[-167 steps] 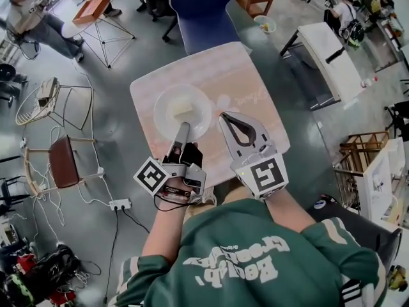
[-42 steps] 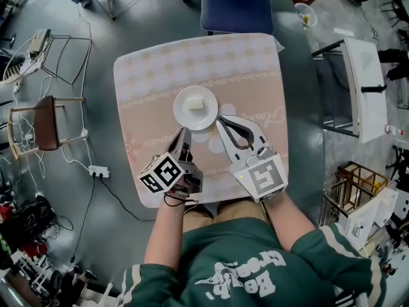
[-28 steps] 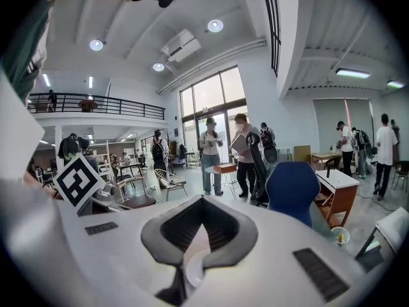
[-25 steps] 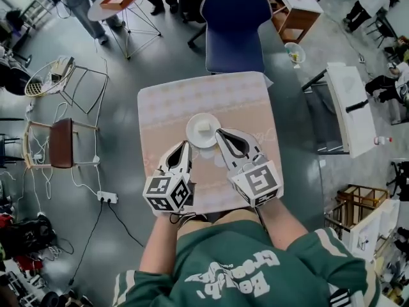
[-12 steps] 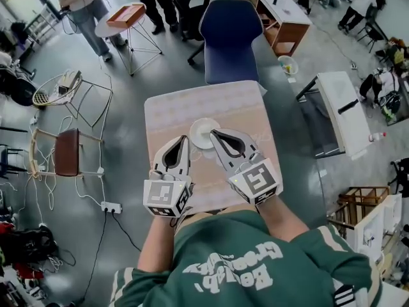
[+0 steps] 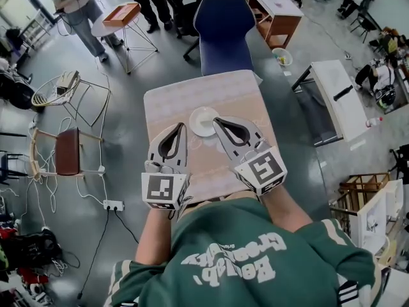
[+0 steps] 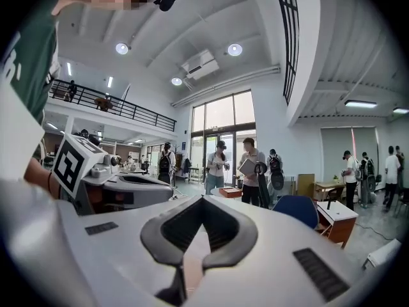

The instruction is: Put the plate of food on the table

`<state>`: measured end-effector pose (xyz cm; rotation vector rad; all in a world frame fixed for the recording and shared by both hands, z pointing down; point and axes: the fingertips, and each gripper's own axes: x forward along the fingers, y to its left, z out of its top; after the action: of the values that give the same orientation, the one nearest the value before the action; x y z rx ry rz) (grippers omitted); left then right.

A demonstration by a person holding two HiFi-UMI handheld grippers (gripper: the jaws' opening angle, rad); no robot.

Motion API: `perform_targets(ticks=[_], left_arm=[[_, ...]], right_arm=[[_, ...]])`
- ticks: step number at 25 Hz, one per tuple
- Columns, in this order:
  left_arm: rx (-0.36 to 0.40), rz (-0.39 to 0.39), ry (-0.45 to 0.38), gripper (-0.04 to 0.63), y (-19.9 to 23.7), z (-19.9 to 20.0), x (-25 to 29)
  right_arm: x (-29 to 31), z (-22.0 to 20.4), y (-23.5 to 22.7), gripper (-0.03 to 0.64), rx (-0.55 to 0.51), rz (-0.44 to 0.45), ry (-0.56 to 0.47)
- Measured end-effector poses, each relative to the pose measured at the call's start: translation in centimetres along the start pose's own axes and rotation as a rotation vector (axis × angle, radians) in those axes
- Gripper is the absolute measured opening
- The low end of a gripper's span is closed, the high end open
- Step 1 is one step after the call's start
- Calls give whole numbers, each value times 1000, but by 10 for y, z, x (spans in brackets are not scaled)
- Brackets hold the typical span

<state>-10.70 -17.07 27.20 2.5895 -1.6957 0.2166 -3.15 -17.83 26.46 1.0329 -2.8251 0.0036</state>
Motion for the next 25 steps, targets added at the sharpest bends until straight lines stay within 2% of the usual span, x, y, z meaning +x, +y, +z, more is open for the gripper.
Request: perform_targets(ticks=[7,15,21,25], left_arm=[[132,-2,-31,9,-6,11,-7],[111,-30,-49,9,-5,15,-15],[133,-19,-55,9,1,18,-17],[117,-20,-51,9,4,19,-17]], right_arm=[[-5,0,4,14,-19,-11,0],[-2,8,21,15,-59,0,-12],[2,11,22,15,-67,6,-18],[4,12,22,15,-64,9,-23]])
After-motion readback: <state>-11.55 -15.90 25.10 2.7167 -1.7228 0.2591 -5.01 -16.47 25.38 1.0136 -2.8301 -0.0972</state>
